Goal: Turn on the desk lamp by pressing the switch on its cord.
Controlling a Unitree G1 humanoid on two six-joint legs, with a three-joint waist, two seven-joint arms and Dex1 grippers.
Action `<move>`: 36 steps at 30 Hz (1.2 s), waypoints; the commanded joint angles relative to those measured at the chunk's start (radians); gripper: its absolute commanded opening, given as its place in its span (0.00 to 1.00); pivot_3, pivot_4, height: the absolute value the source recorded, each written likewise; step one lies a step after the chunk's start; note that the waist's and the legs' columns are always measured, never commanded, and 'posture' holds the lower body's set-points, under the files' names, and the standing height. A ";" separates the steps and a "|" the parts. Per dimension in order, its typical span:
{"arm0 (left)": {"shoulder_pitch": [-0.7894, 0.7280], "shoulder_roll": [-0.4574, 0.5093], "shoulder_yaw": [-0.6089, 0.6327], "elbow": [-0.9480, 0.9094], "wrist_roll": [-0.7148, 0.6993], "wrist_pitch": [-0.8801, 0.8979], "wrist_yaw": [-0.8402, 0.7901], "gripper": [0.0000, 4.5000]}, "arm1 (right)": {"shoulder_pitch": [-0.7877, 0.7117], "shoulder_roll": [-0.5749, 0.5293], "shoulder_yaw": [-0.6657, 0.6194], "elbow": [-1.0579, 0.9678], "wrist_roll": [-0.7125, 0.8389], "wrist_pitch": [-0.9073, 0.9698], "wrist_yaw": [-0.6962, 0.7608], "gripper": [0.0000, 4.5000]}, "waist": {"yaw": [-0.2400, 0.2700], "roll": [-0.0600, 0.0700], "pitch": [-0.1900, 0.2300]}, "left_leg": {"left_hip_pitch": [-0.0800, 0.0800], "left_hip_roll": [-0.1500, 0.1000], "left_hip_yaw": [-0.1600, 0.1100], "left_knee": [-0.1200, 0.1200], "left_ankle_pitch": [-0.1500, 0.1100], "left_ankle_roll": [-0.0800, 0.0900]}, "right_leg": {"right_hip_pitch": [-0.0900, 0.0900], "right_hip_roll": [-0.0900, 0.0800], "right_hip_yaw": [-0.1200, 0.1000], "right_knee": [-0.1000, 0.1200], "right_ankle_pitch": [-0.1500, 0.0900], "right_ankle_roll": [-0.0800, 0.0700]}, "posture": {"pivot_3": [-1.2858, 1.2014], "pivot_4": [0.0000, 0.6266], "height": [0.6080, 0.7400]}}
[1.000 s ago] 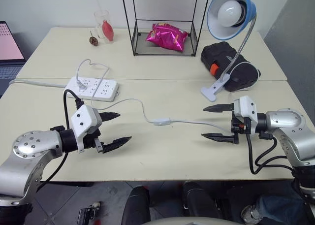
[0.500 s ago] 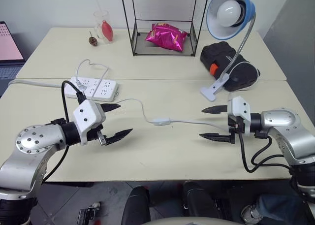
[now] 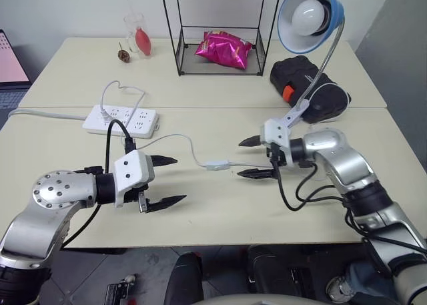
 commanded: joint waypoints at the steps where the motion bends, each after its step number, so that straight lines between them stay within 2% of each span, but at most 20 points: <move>1: 0.009 -0.004 0.007 -0.016 0.009 -0.025 -0.001 1.00 | -0.054 0.047 -0.002 0.095 -0.015 -0.042 0.022 0.99 | 0.001 0.000 0.000 | 0.000 0.000 0.000 0.000 0.000 0.000 | 0.000 0.000 0.000 0.000 0.000 0.000 | 0.52 0.24 1.00; 8: 0.045 -0.004 0.020 -0.016 0.019 -0.048 -0.001 1.00 | -0.101 0.127 0.000 0.234 -0.047 -0.081 0.026 0.99 | 0.000 0.000 0.000 | -0.001 0.000 0.000 0.000 0.000 0.000 | 0.000 0.000 0.000 0.000 0.000 0.000 | 0.52 0.24 1.00; 15: 0.058 0.001 0.026 0.007 0.029 -0.078 -0.008 1.00 | -0.120 0.159 -0.006 0.323 -0.076 -0.129 0.036 0.99 | 0.001 0.001 0.000 | 0.000 0.000 0.000 0.000 0.000 0.000 | 0.000 0.000 0.000 0.001 0.000 0.000 | 0.52 0.24 1.00; 21: 0.055 -0.002 0.025 0.024 0.037 -0.094 -0.006 1.00 | -0.129 0.175 -0.015 0.366 -0.089 -0.160 0.033 0.72 | 0.000 0.001 0.000 | 0.000 0.000 -0.001 0.000 0.000 0.000 | 0.000 0.000 0.000 0.001 0.000 0.000 | 0.52 0.24 1.00; 28: 0.024 -0.032 0.029 0.055 -0.009 -0.069 0.000 1.00 | -0.136 0.180 -0.007 0.395 -0.116 -0.212 0.027 0.32 | 0.001 0.001 0.000 | 0.000 0.000 -0.001 0.000 0.000 0.000 | 0.000 0.000 -0.001 0.001 0.000 0.000 | 0.52 0.24 1.00; 32: 0.003 -0.045 0.023 0.069 -0.019 -0.054 0.009 1.00 | -0.135 0.178 -0.002 0.395 -0.136 -0.254 0.035 0.13 | 0.000 0.001 0.000 | 0.000 0.000 -0.001 0.000 0.000 0.000 | 0.000 0.000 0.000 0.001 0.000 0.000 | 0.52 0.24 1.00; 33: -0.002 -0.046 0.021 0.074 -0.018 -0.055 0.009 1.00 | -0.134 0.175 0.001 0.391 -0.139 -0.260 0.042 0.09 | 0.000 0.001 0.000 | 0.000 0.000 -0.001 0.000 0.000 0.000 | 0.000 0.000 -0.001 0.001 0.000 0.000 | 0.52 0.24 1.00; 36: -0.008 -0.048 0.017 0.082 -0.013 -0.058 0.007 1.00 | -0.127 0.168 0.008 0.377 -0.147 -0.270 0.058 0.08 | 0.000 0.001 0.000 | 0.000 0.000 -0.001 0.000 0.000 0.000 | 0.000 0.000 -0.001 0.001 0.000 0.000 | 0.52 0.24 1.00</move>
